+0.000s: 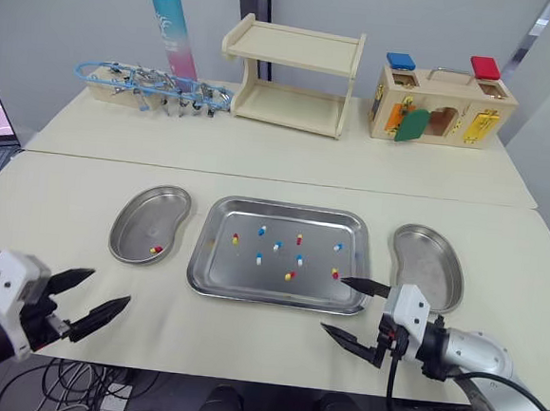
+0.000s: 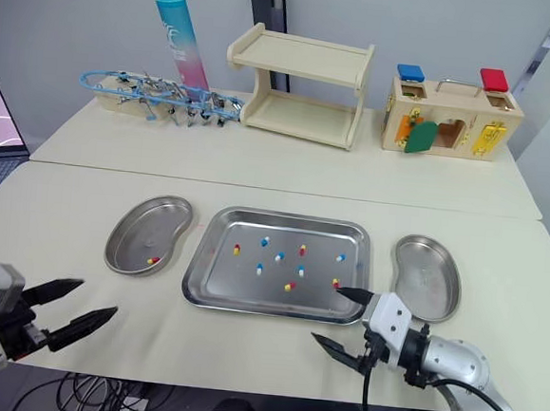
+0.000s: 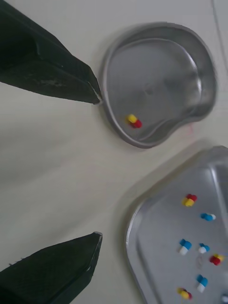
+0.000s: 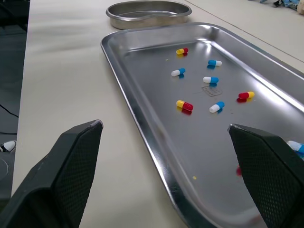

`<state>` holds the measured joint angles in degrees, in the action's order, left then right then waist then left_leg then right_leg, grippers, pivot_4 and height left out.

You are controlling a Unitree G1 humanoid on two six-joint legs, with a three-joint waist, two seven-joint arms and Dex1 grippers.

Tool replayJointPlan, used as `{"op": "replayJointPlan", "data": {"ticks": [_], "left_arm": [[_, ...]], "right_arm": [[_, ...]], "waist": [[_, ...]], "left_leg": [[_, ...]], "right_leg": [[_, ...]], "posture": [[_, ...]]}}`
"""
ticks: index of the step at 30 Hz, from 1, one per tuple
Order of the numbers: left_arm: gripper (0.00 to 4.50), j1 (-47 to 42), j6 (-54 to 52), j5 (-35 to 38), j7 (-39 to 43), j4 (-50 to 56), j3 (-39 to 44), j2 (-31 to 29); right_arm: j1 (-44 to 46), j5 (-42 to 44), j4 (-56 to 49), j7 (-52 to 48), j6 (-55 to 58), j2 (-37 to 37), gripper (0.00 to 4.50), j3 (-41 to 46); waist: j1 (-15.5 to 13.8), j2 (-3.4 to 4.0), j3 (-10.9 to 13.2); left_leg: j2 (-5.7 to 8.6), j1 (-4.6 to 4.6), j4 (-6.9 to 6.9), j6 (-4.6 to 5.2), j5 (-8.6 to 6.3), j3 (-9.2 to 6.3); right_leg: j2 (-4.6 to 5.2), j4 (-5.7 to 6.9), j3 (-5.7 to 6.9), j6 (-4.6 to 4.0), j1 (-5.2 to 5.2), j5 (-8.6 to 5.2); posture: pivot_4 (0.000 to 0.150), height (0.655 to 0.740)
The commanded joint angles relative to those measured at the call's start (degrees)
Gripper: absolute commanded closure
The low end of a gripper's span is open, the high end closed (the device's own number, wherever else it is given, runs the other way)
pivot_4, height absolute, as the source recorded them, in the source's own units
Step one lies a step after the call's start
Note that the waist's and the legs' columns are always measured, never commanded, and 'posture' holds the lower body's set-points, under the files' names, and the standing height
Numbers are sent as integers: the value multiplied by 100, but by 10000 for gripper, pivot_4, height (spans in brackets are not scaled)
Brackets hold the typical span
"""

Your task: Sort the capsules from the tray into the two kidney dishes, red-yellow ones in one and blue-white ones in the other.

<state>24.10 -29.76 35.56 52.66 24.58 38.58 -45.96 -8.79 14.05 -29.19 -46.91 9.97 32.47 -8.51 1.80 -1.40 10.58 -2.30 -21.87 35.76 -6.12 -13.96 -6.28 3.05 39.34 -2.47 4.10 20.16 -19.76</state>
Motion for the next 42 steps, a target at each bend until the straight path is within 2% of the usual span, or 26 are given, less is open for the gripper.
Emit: {"op": "replayJointPlan", "data": {"ticks": [1,6,10,12,16,21,29,38,42], "left_arm": [[428,-543,-36,100,132,131,-427,-293],[428,-2131,215,-384,672,-663,-1797,-870],[428,-3543,655,-923,1350,-1688,-3001,-913],[428,-4069,921,-1233,1613,-2178,-3451,-870],[8836,-5296,1452,-1917,1883,-3381,-4306,-432],[8836,-6294,2202,-2667,2206,-4820,-4973,41],[8836,-7300,3023,-3546,2569,-6541,-5542,460],[8836,-7555,3336,-3949,2777,-7066,-5678,709],[20274,-7491,3355,-4036,2697,-6970,-5664,758]], "right_arm": [[-60,-39,-259,87,-147,-78,0,-152],[32,-111,-219,154,-168,-168,0,-369],[154,-126,-192,208,-121,-235,0,-454],[181,-142,-203,235,-104,-247,0,-498],[209,-125,-270,305,-16,-286,0,-547],[188,-135,-357,419,71,-299,0,-613],[108,-146,-481,548,148,-314,0,-674],[45,-135,-513,602,140,-297,0,-691],[57,-136,-479,588,119,-294,0,-683]], "waist": [[-6,0,0],[-4,1,0],[8,7,4],[23,7,4],[9,9,5],[17,8,5],[29,8,5],[21,8,5],[20,8,5]], "left_leg": [[0,0,0,0,0,0],[0,0,2,0,0,-4],[0,0,0,0,0,0],[-1,-2,0,0,1,-4],[-1,-8,1,0,1,-4],[0,-10,5,0,1,-6],[0,-11,6,1,1,-7],[0,-10,10,1,1,-10],[0,-9,12,1,1,-11]], "right_leg": [[-1,0,1,0,0,0],[-3,1,4,-1,0,1],[-5,3,1,-1,3,1],[-9,5,3,-1,6,1],[-11,7,5,-1,10,1],[-11,9,7,-1,10,1],[-12,11,7,-1,11,1],[-12,14,8,0,7,1],[-12,15,8,0,6,1]], "posture": [[1500,7400],[1500,7400],[1500,7400],[1500,7400],[1500,7400],[1500,7400],[1500,7400],[1500,7400],[1500,7400]]}}
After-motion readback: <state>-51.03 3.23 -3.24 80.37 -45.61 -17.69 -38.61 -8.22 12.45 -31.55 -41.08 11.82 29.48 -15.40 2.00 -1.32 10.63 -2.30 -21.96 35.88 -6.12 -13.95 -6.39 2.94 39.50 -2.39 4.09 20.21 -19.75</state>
